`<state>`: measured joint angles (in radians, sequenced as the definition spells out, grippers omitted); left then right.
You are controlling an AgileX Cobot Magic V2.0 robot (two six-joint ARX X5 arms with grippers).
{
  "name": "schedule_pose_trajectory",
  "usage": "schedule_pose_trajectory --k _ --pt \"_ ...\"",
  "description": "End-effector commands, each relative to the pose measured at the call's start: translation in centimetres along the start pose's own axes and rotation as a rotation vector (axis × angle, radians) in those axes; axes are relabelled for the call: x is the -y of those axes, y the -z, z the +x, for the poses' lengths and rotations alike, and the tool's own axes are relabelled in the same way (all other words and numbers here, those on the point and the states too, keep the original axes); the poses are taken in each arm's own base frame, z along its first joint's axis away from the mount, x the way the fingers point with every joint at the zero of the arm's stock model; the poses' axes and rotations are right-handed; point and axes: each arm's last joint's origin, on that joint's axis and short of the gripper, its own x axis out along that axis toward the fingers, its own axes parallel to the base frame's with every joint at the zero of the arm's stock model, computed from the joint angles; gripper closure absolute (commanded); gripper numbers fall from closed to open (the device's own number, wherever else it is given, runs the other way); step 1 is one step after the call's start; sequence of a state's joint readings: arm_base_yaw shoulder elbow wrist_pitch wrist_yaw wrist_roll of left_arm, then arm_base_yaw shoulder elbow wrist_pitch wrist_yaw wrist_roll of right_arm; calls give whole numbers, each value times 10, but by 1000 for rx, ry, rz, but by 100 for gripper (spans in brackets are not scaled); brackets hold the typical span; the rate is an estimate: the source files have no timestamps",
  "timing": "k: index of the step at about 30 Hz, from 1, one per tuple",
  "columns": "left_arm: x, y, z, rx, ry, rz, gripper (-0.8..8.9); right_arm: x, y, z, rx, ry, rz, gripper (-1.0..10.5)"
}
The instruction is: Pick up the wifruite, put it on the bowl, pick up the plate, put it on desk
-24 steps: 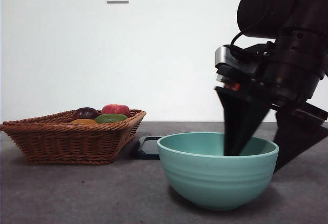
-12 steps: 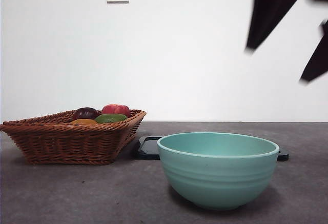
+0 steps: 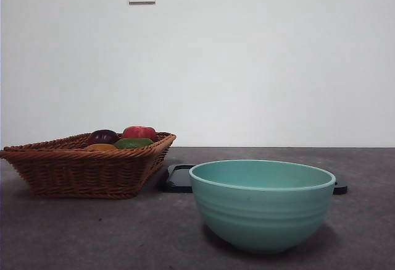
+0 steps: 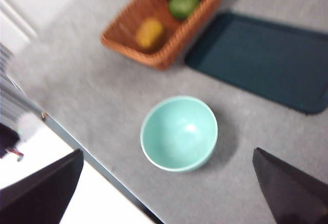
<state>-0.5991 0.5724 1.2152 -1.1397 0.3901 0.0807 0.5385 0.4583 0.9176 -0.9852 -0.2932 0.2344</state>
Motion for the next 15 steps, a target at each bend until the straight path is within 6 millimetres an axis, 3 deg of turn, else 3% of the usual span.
schedule_pose_trajectory --k 1,7,15 --pt "1 -3 -3 21 4 16 211 -4 4 -16 70 -27 -5 394" --pt "1 -3 -3 20 4 16 211 -8 18 -40 179 -53 -39 394" --pt "1 -3 -3 20 4 16 211 -9 21 -44 203 -52 -46 394"
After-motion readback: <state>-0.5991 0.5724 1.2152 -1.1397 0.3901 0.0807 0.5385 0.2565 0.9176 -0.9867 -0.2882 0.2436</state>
